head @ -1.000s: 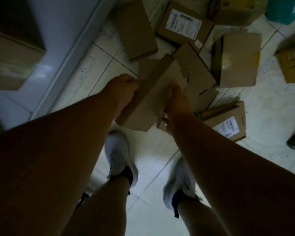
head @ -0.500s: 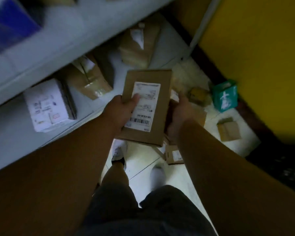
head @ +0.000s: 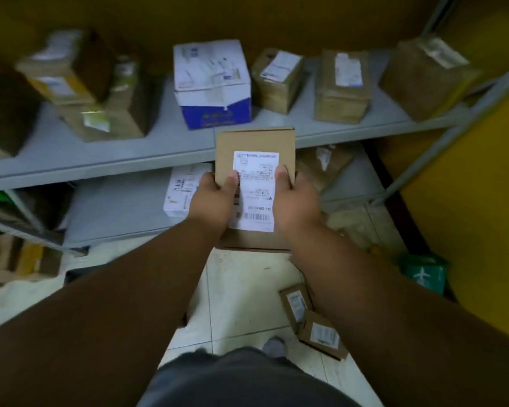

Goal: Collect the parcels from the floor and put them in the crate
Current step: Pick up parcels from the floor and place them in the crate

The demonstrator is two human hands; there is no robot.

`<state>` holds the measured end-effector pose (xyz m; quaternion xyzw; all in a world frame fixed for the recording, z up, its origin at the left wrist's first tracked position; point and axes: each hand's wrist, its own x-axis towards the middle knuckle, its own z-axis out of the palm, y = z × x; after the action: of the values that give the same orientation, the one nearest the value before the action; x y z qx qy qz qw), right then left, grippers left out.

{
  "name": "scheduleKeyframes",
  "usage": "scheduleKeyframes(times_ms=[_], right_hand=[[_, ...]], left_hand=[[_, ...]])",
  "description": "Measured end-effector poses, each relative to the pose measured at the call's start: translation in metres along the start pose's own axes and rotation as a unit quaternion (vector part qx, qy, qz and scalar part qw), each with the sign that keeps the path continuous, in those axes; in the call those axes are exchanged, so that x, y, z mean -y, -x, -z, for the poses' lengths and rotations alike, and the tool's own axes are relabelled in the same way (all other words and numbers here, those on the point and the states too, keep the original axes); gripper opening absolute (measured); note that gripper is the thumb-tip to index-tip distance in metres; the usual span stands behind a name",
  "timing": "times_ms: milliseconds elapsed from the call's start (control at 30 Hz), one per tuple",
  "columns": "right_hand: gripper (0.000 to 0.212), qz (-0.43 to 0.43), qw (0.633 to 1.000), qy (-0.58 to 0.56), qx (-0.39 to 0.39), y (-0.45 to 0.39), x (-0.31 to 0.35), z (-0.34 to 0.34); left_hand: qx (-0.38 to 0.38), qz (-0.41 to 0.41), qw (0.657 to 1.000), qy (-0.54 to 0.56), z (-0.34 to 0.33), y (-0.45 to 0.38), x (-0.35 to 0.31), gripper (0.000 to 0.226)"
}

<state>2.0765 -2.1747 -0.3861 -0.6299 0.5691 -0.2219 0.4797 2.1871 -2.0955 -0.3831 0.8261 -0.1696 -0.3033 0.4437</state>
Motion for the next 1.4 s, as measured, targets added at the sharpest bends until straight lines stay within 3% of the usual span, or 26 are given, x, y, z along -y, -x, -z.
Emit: scheduleKeyframes(times_ms=[67, 167, 233, 333, 467, 567, 633, 667, 733, 767, 833, 900, 1000, 1133, 1200, 1300, 1400], right_hand=[[0.049, 0.046, 0.996, 0.056, 0.046, 0.009, 0.011, -0.008], [0.046, 0.116, 0.969, 0.17, 0.134, 0.03, 0.031, -0.028], [0.043, 0.163, 0.949, 0.226, 0.147, 0.048, 0.049, -0.056], [0.042, 0.228, 0.905, 0.312, 0.177, 0.076, 0.072, -0.111], [0.043, 0.293, 0.849, 0.38, 0.221, 0.121, 0.097, -0.192], [0.048, 0.332, 0.821, 0.425, 0.186, 0.158, 0.117, -0.259], [0.061, 0.327, 0.838, 0.421, 0.118, 0.176, 0.125, -0.306], [0.072, 0.296, 0.865, 0.393, 0.096, 0.187, 0.129, -0.326], [0.083, 0.156, 0.943, 0.275, 0.109, 0.206, 0.136, -0.364], [0.073, 0.064, 0.969, 0.189, 0.144, 0.217, 0.136, -0.381], [0.051, -0.098, 0.969, 0.018, 0.225, 0.239, 0.132, -0.408], [0.04, -0.149, 0.961, -0.065, 0.223, 0.253, 0.129, -0.428], [0.027, -0.085, 0.975, -0.053, 0.199, 0.254, 0.134, -0.439], [0.021, -0.024, 0.95, -0.051, 0.309, 0.257, 0.136, -0.443], [0.026, -0.004, 0.945, -0.034, 0.326, 0.265, 0.133, -0.45], [0.031, 0.089, 0.953, 0.029, 0.288, 0.273, 0.142, -0.452], [0.018, 0.188, 0.954, 0.078, 0.218, 0.266, 0.144, -0.448]], left_hand=[[-0.004, -0.02, 0.999, 0.03, 0.029, 0.001, 0.006, 0.039], [-0.009, -0.057, 0.998, 0.027, 0.085, 0.0, 0.016, 0.082], [-0.015, -0.101, 0.99, -0.101, 0.126, -0.005, 0.028, 0.087], [-0.01, -0.155, 0.949, -0.276, 0.184, -0.007, 0.054, 0.08], [0.044, -0.09, 0.987, -0.127, 0.271, -0.002, 0.102, 0.085], [-0.046, -0.042, 0.997, -0.044, 0.34, -0.002, 0.154, 0.068], [-0.137, 0.019, 0.988, 0.074, 0.385, -0.006, 0.186, 0.054], [-0.175, 0.055, 0.972, 0.148, 0.407, -0.009, 0.201, 0.05], [-0.217, 0.115, 0.935, 0.255, 0.445, -0.015, 0.225, 0.05], [-0.216, 0.134, 0.923, 0.288, 0.458, -0.018, 0.233, 0.05], [-0.188, 0.156, 0.913, 0.326, 0.47, -0.019, 0.242, 0.038], [-0.145, 0.172, 0.924, 0.31, 0.475, -0.015, 0.248, 0.019], [-0.085, 0.179, 0.95, 0.243, 0.485, -0.012, 0.261, 0.025], [-0.077, 0.17, 0.96, 0.211, 0.499, -0.011, 0.271, 0.041], [-0.086, 0.143, 0.965, 0.202, 0.501, -0.01, 0.266, 0.035], [-0.142, 0.07, 0.979, 0.127, 0.505, -0.009, 0.256, 0.036], [-0.195, -0.021, 0.975, 0.105, 0.496, 0.002, 0.247, 0.044]])
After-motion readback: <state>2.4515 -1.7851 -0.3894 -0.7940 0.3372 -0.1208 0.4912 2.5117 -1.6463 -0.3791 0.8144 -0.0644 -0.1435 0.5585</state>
